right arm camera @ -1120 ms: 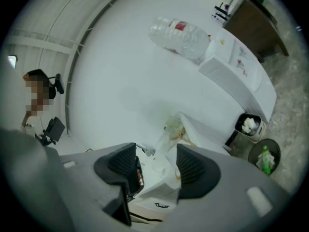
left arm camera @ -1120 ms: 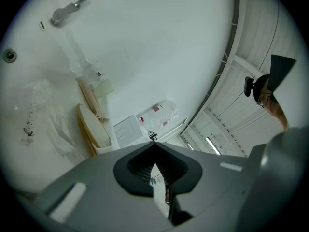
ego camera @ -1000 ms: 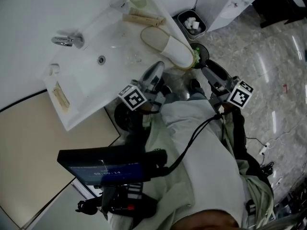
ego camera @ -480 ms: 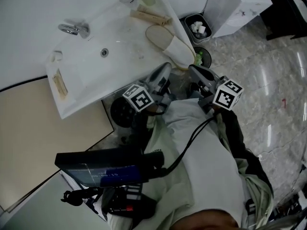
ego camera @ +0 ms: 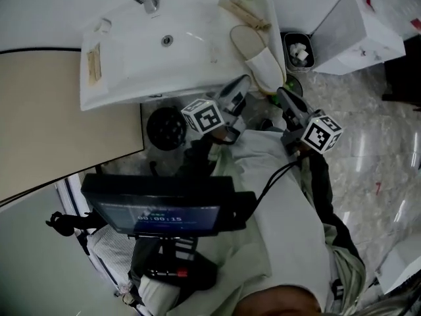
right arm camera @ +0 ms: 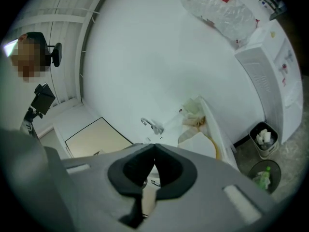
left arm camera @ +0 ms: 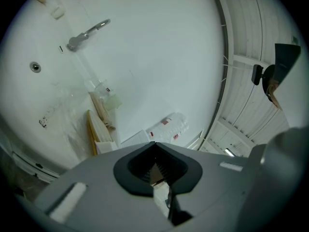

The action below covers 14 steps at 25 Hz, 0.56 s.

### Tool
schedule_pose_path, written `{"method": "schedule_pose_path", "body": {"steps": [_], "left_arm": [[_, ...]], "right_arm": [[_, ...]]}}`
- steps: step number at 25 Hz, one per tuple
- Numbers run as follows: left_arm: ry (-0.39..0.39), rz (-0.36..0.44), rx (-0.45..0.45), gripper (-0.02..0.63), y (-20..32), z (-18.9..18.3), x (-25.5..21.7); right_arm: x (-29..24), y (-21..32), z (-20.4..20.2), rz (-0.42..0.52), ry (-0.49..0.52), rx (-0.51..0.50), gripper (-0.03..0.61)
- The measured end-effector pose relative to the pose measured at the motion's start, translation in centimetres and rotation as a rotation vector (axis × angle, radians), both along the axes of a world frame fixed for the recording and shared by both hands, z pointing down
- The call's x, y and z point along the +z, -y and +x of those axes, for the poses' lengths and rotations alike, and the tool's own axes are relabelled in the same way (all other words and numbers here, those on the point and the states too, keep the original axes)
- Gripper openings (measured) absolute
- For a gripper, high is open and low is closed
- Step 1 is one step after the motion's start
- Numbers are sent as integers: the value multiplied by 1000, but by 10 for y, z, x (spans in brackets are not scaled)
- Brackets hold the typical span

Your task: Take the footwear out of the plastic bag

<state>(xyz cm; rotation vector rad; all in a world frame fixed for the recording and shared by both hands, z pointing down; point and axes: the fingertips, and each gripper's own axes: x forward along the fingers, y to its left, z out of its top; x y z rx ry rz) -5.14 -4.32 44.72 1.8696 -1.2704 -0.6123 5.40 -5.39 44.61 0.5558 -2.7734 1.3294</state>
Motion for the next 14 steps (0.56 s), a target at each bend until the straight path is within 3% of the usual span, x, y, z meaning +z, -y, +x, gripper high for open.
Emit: {"method": "schedule_pose_path", "body": {"steps": [14], "left_arm": [[-25, -24, -132, 6, -18, 8, 12]], "right_arm": [[9, -7, 10, -8, -16, -111, 2]]}}
